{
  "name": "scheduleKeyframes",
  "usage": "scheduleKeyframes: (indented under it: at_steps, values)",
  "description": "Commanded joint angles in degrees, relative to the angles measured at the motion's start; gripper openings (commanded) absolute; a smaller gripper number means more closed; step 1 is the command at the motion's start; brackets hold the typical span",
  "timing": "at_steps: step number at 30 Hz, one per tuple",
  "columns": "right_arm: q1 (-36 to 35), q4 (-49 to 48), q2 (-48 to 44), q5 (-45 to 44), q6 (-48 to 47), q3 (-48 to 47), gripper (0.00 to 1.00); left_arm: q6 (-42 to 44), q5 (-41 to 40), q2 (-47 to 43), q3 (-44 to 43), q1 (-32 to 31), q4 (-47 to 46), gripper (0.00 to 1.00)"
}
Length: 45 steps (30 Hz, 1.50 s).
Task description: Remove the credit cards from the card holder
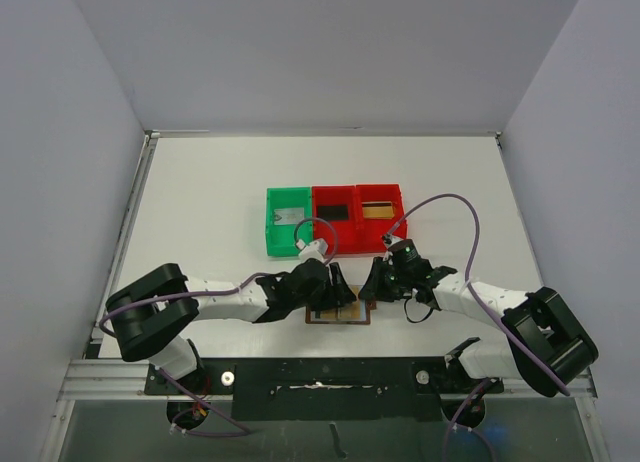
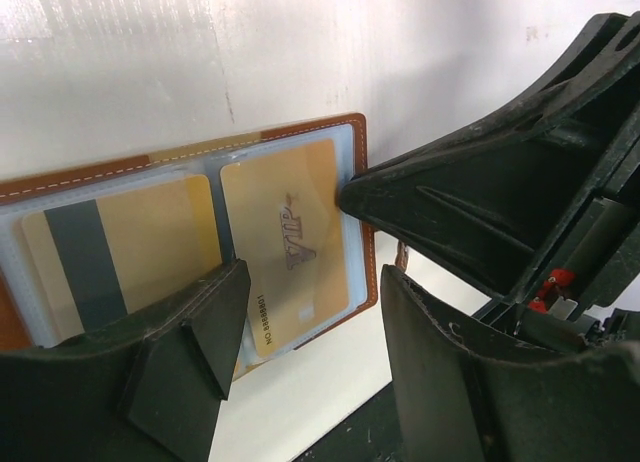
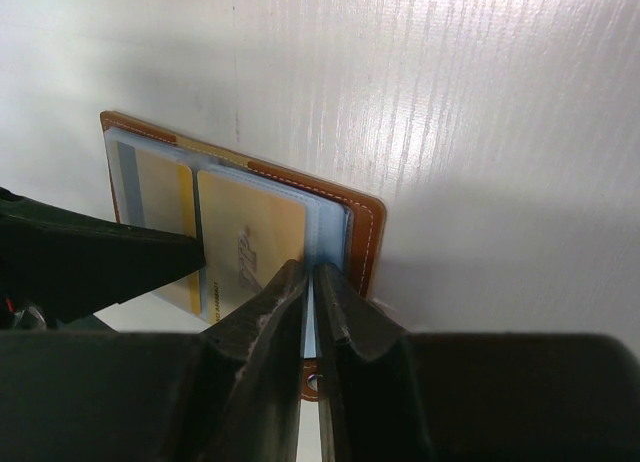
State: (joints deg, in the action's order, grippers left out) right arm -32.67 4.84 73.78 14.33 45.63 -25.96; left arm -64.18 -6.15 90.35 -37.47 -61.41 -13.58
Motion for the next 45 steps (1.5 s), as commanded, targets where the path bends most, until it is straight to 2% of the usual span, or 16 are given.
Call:
scheduleKeyframes:
  at_steps: [1,7,15,21,29,45]
  values:
    - [-0.2,0.6,1.2,-2.6,-0.7,1.3,0.12,1.2,-2.7,0.1,-3.8,-0.2,5.6,0.54]
    - [-0.2,0.4,1.6,-2.3,-0.7,1.1,0.12,1.5,-4.4,2.3,-6.6,-1.3,11.0,0.54]
    - [-0.2,-0.4,2.5,-1.8,-0.6,1.6,0.11,-0.7,-6.2,1.5,-6.1,-1.9,10.9,0.54]
    - [-0.1,-0.2,2.4,-1.9,-0.5,2.0,0.1,-0.5,-6.2,-1.3,-4.3,-1.9,7.3,0.56]
    - [-0.1,0.3,2.1,-2.0,-0.7,1.6,0.1,0.2,-6.2,-1.6,-6.1,-2.0,10.3,0.56]
    - [-0.1,0.0,2.0,-1.9,-0.5,2.1,0.1,-1.0,-5.7,6.0,-10.4,-3.0,18.2,0.53]
